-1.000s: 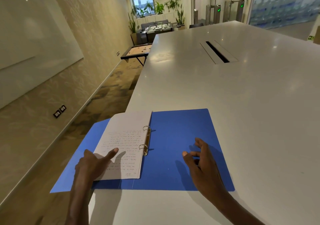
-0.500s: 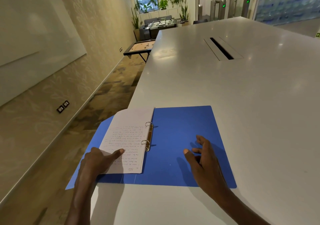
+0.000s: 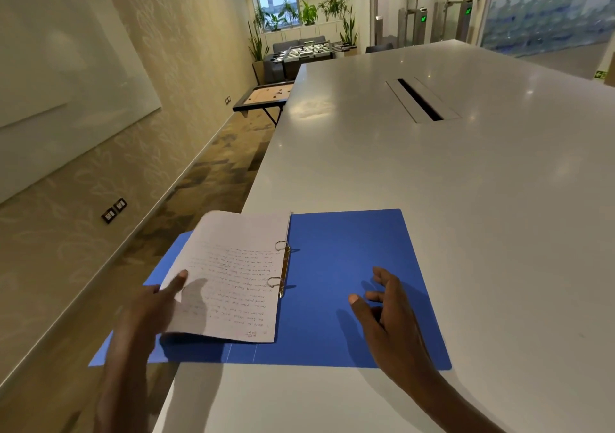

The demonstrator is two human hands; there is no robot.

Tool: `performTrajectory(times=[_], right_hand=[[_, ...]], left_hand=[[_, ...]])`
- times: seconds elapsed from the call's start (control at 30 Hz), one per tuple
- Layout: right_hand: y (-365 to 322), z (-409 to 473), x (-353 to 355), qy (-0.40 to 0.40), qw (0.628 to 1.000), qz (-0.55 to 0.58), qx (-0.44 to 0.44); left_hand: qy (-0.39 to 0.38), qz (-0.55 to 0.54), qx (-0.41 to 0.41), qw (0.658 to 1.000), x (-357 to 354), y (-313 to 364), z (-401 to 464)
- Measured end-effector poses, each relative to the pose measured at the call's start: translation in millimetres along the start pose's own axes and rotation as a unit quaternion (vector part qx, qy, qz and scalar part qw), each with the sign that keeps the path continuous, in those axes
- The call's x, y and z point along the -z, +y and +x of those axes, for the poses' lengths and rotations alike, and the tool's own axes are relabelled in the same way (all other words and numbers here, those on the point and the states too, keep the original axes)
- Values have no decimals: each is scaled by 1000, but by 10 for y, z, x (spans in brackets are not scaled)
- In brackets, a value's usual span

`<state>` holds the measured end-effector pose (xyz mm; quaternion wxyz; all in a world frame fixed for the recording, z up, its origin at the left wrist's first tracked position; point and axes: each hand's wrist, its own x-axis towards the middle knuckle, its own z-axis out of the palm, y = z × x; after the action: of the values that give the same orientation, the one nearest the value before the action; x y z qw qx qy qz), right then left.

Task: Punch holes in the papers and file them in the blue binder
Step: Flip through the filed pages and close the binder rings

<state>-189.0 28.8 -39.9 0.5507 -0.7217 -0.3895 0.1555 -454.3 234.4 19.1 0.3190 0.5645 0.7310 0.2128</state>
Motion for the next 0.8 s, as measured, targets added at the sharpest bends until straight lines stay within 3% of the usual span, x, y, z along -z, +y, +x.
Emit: performTrajectory(times=[0.1, 0.23, 0.6, 0.8], right_hand=[[0, -1, -7, -1, 1000, 0, 3], [-2, 5, -10, 0, 1000, -1, 0], [11, 2, -14, -4, 1000, -13, 3], [5, 28, 1, -18, 1000, 16, -15]], left_hand=[[-18, -109, 42, 993, 115, 22, -6], [-62, -128, 27, 990, 176, 40, -96], [-56, -165, -171, 970, 432, 491, -581], [-110, -151, -276, 943, 154, 945, -1028]])
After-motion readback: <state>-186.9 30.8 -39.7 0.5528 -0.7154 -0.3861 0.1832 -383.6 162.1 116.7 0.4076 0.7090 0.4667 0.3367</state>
